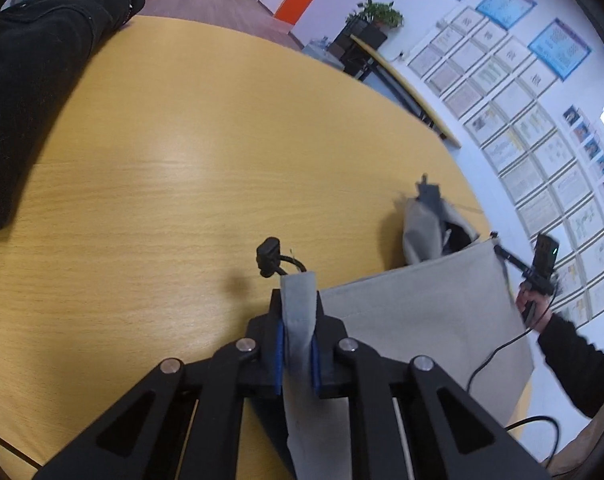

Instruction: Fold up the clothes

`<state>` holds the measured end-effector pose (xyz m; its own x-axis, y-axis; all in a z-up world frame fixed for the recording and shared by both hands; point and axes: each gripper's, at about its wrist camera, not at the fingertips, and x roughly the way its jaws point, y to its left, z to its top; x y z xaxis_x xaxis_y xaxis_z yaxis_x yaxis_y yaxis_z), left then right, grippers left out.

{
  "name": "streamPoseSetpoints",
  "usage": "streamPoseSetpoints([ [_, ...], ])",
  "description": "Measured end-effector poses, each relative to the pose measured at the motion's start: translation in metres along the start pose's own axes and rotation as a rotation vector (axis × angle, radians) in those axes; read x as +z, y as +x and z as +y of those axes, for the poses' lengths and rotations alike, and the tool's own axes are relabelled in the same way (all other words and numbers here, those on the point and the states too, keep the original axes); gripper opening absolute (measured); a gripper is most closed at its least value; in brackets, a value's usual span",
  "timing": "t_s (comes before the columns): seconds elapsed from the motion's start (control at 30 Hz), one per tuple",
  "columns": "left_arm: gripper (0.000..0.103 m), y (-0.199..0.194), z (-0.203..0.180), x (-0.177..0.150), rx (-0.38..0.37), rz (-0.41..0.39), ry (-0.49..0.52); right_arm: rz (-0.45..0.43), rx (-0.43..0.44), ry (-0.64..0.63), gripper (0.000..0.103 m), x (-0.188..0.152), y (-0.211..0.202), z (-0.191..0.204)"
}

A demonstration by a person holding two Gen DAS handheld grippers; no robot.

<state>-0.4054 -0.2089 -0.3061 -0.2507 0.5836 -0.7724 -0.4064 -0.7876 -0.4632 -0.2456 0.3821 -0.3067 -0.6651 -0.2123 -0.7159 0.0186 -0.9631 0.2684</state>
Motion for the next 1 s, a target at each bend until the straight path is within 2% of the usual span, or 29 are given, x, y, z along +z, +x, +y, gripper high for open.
streamPoseSetpoints([
  [0.07,0.013,0.002,-0.01,0.001,0.049,0.008,0.032,0.041,-0.031,-0.011,0.005,0.002,0.018,0.01],
  [0.17,0.027,-0.015,-0.025,0.0,0.143,-0.011,0.055,0.046,-0.108,-0.058,0.02,0.007,0.014,0.029],
  [0.2,0.033,-0.024,-0.032,-0.003,0.152,-0.008,0.069,0.033,-0.121,-0.07,0.044,0.009,0.002,0.036],
  [0.23,0.042,-0.035,-0.038,-0.007,0.149,0.002,0.098,0.02,-0.133,-0.082,0.063,0.01,-0.009,0.043],
  [0.33,0.055,-0.071,-0.071,-0.026,0.106,0.035,0.247,-0.009,-0.158,-0.127,0.075,0.012,-0.045,0.067],
  [0.43,0.066,-0.094,-0.118,-0.052,0.059,0.1,0.46,0.019,-0.112,-0.183,0.078,-0.009,-0.094,0.108],
  [0.5,0.069,-0.095,-0.154,-0.071,0.019,0.156,0.647,0.064,-0.035,-0.134,0.08,-0.042,-0.114,0.131],
  [0.57,0.069,-0.078,-0.187,-0.084,-0.012,0.195,0.838,0.111,0.044,-0.077,0.081,-0.075,-0.132,0.154],
  [0.6,0.069,-0.067,-0.199,-0.087,-0.013,0.204,0.924,0.135,0.066,-0.025,0.082,-0.095,-0.14,0.16],
  [0.67,0.069,-0.035,-0.22,-0.091,-0.027,0.237,1.057,0.192,0.107,0.169,0.082,-0.143,-0.148,0.162],
  [0.73,0.069,-0.007,-0.231,-0.088,-0.085,0.281,1.121,0.226,0.119,0.358,0.082,-0.188,-0.151,0.162],
  [0.83,0.069,0.024,-0.24,-0.081,-0.172,0.285,1.179,0.225,0.069,0.54,0.082,-0.239,-0.15,0.163],
  [0.93,0.069,0.047,-0.248,-0.084,-0.232,0.3,1.197,0.147,0.019,0.694,0.082,-0.261,-0.136,0.152],
  [1.0,0.069,0.062,-0.257,-0.092,-0.247,0.316,1.219,0.079,0.02,0.73,0.081,-0.257,-0.125,0.147],
])
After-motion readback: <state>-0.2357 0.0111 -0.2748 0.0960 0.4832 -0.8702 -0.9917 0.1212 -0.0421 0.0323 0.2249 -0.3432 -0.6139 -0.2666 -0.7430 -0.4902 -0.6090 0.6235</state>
